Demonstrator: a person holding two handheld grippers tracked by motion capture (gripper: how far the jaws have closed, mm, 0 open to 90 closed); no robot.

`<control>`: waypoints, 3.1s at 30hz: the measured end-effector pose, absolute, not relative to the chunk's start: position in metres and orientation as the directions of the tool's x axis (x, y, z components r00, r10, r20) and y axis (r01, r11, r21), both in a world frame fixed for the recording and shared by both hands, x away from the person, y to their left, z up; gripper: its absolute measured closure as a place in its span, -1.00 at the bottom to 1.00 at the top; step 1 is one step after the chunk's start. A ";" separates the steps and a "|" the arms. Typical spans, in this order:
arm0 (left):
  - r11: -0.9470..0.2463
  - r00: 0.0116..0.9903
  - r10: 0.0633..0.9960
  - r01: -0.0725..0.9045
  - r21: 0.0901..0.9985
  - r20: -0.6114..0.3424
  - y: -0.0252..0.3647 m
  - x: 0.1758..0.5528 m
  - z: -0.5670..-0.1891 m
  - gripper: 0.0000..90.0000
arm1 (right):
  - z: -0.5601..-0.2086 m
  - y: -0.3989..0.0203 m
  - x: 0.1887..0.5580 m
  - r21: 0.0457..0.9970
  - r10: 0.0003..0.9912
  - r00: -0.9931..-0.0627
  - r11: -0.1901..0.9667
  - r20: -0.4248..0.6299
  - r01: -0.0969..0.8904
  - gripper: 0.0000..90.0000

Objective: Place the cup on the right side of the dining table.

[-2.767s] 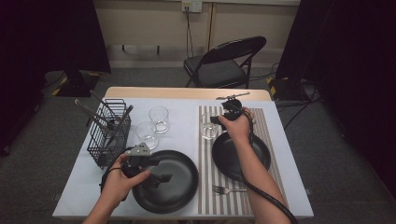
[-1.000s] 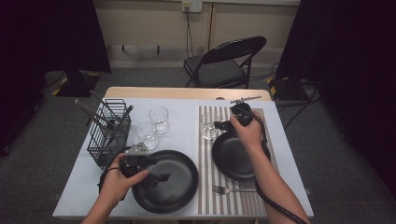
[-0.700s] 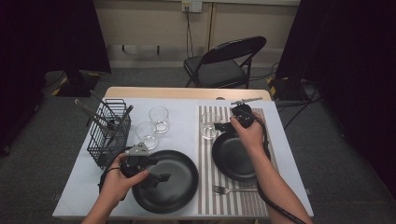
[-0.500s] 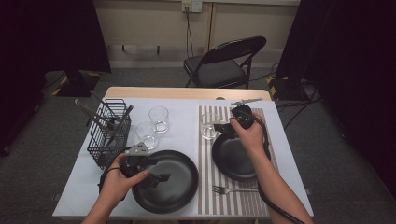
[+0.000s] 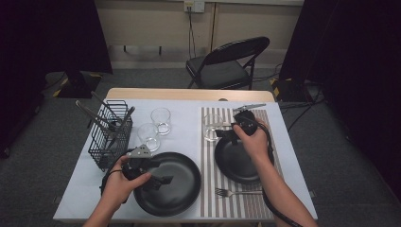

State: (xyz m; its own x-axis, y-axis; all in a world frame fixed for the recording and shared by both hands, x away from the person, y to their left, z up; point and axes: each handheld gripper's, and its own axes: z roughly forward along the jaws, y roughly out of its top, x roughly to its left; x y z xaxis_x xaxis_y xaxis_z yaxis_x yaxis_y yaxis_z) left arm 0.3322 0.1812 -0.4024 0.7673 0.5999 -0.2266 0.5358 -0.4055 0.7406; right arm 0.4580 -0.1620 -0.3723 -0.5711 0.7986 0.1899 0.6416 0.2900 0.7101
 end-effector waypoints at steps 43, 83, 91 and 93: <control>-0.406 0.764 0.605 0.537 0.740 -0.222 0.182 0.334 -0.402 -0.54 | -0.393 -0.183 0.422 0.703 0.769 -0.613 0.336 0.180 0.627 -0.53; -0.417 0.770 0.596 0.539 0.732 -0.227 0.177 0.334 -0.406 -0.54 | -0.414 -0.209 0.392 0.708 0.766 -0.618 0.337 0.177 0.620 -0.53; -0.420 0.770 0.596 0.540 0.730 -0.227 0.176 0.335 -0.407 -0.54 | -0.418 -0.216 0.384 0.702 0.769 -0.617 0.347 0.165 0.622 -0.53; -0.421 0.769 0.597 0.541 0.728 -0.227 0.176 0.335 -0.407 -0.54 | -0.419 -0.218 0.383 0.704 0.770 -0.614 0.339 0.174 0.625 -0.53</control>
